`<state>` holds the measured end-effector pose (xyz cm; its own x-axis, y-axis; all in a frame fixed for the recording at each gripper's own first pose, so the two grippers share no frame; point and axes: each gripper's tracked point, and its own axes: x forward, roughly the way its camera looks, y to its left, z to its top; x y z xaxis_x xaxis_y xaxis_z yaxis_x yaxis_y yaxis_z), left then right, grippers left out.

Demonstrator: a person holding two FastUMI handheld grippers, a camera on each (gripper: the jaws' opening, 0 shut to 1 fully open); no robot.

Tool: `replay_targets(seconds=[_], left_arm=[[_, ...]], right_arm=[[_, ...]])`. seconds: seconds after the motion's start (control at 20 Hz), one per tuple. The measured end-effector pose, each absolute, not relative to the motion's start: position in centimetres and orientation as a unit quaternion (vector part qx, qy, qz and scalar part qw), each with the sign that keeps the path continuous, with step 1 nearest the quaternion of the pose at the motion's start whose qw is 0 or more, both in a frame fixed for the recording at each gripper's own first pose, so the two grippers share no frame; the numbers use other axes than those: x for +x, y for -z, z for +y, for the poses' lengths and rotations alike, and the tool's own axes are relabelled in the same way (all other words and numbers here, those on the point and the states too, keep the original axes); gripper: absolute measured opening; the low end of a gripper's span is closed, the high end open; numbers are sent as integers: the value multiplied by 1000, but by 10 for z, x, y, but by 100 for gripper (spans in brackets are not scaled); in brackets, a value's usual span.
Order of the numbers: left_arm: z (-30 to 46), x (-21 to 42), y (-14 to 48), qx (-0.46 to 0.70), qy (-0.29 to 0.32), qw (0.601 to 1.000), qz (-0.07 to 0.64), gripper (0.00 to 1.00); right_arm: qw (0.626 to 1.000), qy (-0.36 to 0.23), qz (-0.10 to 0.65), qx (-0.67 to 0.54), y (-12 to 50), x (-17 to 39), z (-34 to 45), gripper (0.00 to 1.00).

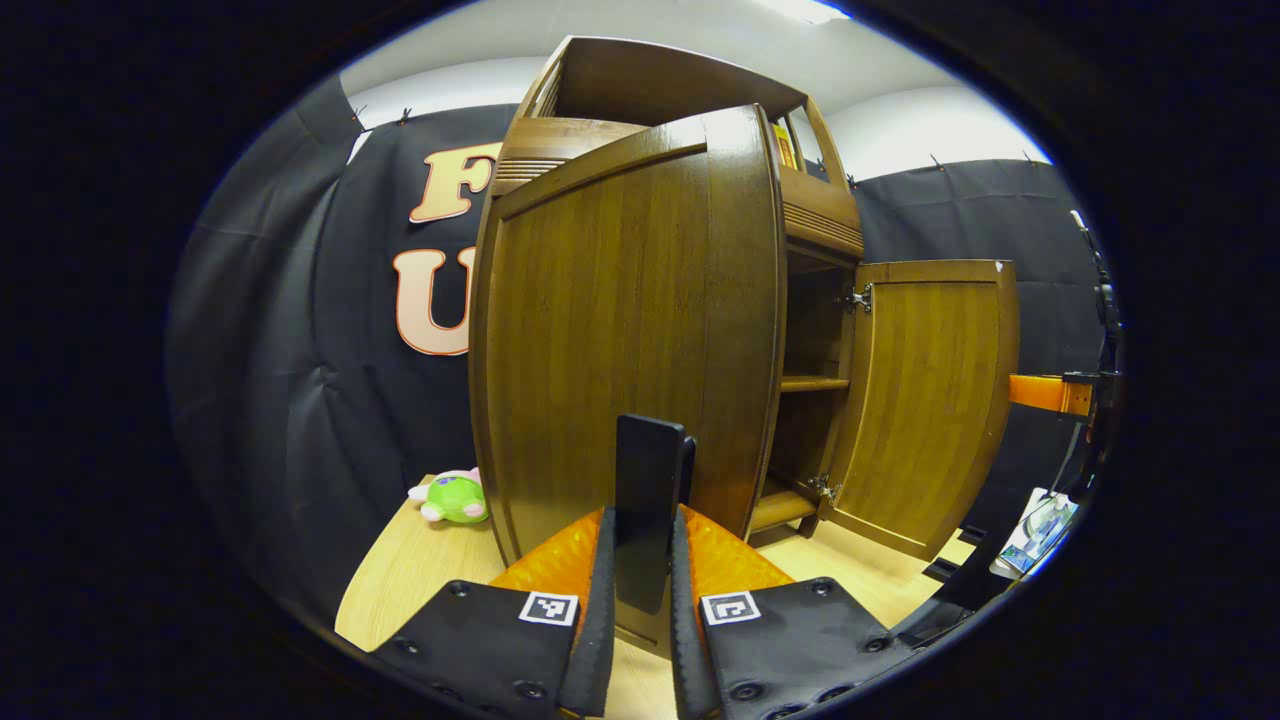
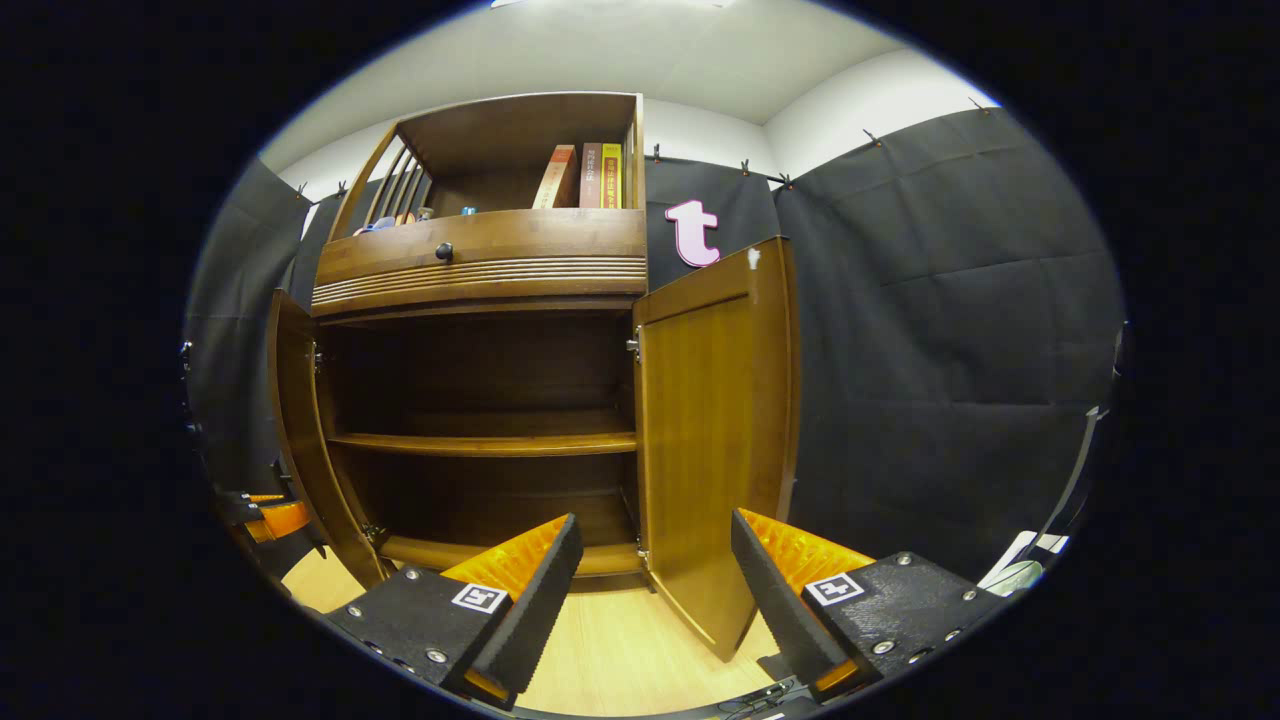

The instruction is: Open the right door of the double-door shoe cabinet with the right hand, and open the left door with the left hand.

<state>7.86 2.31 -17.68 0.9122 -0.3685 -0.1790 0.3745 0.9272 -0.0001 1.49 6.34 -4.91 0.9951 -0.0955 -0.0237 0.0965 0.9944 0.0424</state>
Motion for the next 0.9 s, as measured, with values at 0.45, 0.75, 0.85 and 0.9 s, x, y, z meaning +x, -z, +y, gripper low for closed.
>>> replay_targets(seconds=[0.45, 0.75, 0.85, 0.9], left_arm=[[51, 49, 177, -7, 207, 973, 98, 25], [86, 62, 193, 44, 144, 983, 106, 26], [94, 62, 189, 28, 140, 984, 103, 27], [103, 62, 188, 39, 128, 986, 102, 26]], right_arm=[[1000, 23, 4, 19, 42, 16, 104, 93], [1000, 13, -2, 17, 33, 17, 110, 93], [1000, 13, -6, 17, 30, 16, 110, 93], [1000, 13, -6, 17, 30, 16, 110, 93]])
